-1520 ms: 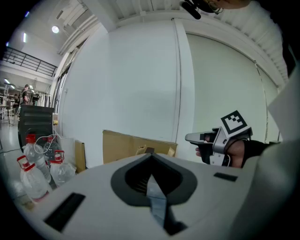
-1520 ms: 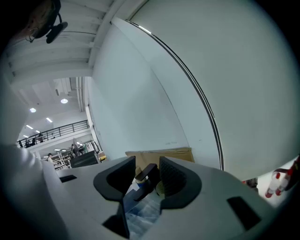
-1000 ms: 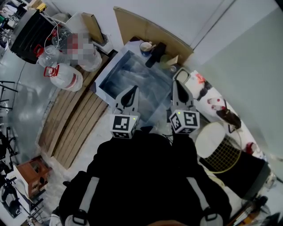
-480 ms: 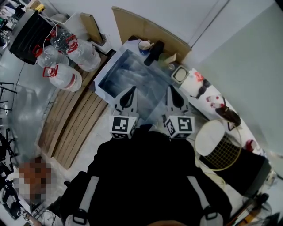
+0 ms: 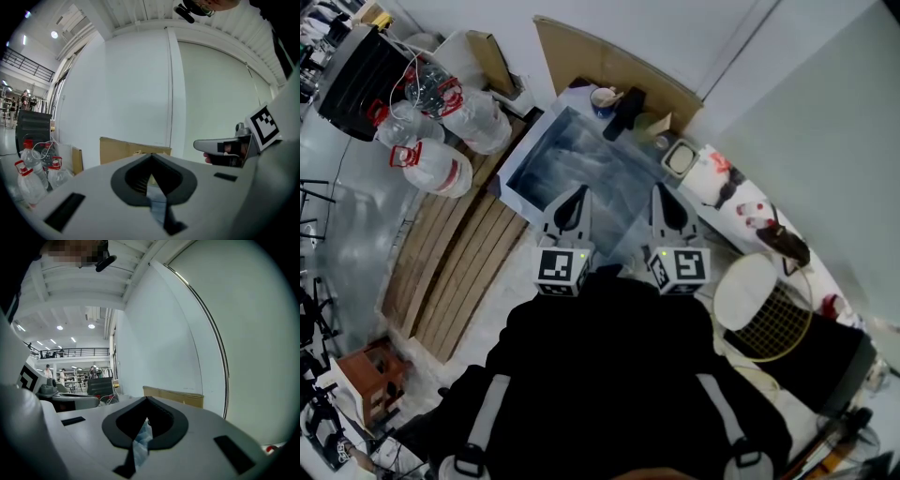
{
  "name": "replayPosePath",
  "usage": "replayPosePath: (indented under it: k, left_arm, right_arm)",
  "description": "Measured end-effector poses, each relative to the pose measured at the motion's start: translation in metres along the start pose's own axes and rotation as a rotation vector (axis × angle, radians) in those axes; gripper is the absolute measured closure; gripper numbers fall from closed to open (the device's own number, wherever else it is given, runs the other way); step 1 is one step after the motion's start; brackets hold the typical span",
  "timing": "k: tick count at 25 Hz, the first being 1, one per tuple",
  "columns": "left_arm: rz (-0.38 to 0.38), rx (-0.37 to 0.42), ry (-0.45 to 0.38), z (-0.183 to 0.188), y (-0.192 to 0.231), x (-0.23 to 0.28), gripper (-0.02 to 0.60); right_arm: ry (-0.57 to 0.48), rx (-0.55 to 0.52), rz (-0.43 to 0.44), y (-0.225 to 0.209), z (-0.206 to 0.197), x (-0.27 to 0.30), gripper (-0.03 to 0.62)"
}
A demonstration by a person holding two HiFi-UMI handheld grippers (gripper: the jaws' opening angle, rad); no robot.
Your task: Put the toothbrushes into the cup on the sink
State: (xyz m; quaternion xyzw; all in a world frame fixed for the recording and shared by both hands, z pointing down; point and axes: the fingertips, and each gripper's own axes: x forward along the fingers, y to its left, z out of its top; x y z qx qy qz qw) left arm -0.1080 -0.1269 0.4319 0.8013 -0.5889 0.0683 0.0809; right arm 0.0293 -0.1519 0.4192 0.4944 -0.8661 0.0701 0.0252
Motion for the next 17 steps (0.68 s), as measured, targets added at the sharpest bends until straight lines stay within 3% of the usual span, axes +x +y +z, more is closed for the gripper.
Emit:
replayPosePath:
  k: [17]
  left_arm:
    - [-0.003, 0.004, 0.007, -0.002, 0.003, 0.012, 0.580]
  right_arm:
    - [0.016, 0.001, 0.005, -0.006, -0.005, 0.010, 0.592]
